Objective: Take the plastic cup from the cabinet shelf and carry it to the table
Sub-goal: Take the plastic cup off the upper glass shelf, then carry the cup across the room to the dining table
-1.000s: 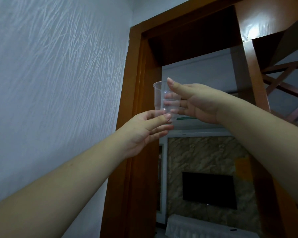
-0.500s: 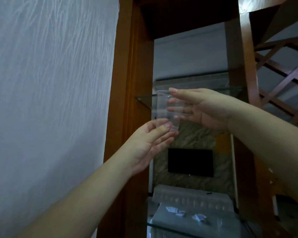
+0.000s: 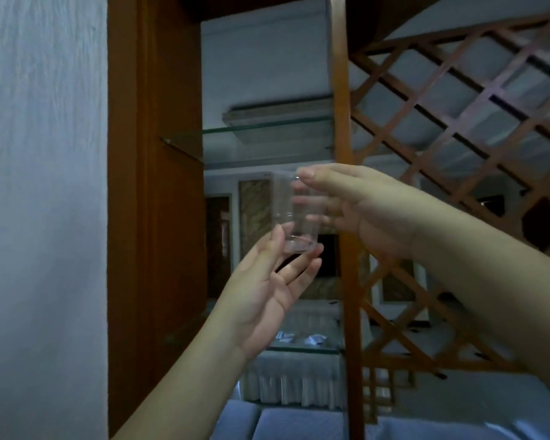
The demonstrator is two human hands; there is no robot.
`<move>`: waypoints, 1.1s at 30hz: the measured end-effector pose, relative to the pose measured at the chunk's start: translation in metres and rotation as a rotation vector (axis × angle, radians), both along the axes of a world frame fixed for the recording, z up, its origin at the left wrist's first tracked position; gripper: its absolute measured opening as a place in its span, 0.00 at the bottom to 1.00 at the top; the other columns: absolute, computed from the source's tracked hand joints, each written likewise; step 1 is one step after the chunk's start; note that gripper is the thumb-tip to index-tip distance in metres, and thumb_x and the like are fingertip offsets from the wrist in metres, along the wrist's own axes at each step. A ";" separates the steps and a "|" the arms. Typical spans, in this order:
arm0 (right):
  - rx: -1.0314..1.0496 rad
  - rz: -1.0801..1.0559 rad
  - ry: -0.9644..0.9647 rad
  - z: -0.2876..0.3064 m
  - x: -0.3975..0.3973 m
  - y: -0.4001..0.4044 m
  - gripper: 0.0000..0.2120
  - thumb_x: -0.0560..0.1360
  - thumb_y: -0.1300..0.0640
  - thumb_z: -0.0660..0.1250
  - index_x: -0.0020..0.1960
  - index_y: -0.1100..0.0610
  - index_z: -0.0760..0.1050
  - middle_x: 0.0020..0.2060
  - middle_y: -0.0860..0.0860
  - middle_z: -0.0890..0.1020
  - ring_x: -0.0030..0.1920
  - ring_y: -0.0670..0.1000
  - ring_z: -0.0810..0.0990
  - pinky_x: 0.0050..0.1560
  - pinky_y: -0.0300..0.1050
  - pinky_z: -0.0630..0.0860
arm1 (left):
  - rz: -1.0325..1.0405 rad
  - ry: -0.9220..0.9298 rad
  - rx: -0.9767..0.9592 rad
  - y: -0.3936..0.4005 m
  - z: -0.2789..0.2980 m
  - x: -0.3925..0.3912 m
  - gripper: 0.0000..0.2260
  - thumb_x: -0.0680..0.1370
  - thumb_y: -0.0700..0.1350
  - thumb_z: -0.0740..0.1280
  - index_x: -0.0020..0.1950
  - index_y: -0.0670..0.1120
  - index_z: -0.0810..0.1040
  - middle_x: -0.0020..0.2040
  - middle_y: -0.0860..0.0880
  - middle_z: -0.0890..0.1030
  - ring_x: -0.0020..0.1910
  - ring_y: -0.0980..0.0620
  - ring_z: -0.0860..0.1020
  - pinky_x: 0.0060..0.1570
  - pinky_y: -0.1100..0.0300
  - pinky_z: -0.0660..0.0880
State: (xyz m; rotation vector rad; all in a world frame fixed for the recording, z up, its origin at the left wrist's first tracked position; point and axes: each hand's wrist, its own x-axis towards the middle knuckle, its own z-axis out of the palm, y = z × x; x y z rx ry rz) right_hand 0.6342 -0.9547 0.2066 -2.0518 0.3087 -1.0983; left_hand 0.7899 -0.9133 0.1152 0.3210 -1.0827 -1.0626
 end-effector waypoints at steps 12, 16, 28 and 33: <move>0.147 -0.121 -0.054 -0.065 -0.125 0.012 0.35 0.70 0.44 0.73 0.71 0.54 0.66 0.61 0.50 0.80 0.60 0.47 0.79 0.66 0.52 0.71 | 0.040 0.140 0.100 0.007 -0.059 -0.153 0.14 0.76 0.48 0.67 0.58 0.43 0.81 0.58 0.40 0.83 0.57 0.44 0.81 0.56 0.54 0.78; 0.201 -0.113 -0.068 -0.079 -0.157 0.004 0.36 0.68 0.42 0.73 0.70 0.54 0.67 0.61 0.50 0.80 0.60 0.47 0.79 0.66 0.52 0.71 | 0.045 0.140 0.114 0.003 -0.071 -0.186 0.14 0.73 0.50 0.69 0.54 0.44 0.84 0.56 0.41 0.83 0.56 0.44 0.82 0.51 0.56 0.80; 0.224 -0.343 -0.073 -0.108 -0.222 0.009 0.34 0.64 0.42 0.74 0.67 0.51 0.71 0.60 0.48 0.81 0.59 0.46 0.79 0.66 0.51 0.71 | -0.175 0.080 0.269 -0.014 -0.103 -0.242 0.17 0.74 0.47 0.67 0.61 0.41 0.78 0.53 0.39 0.84 0.54 0.41 0.83 0.48 0.54 0.81; 0.217 -0.470 -0.061 -0.119 -0.240 0.022 0.32 0.66 0.43 0.74 0.67 0.50 0.71 0.59 0.46 0.81 0.59 0.44 0.79 0.66 0.51 0.71 | -0.307 0.090 0.280 -0.020 -0.113 -0.251 0.19 0.71 0.47 0.70 0.59 0.41 0.80 0.56 0.37 0.83 0.55 0.41 0.82 0.46 0.56 0.81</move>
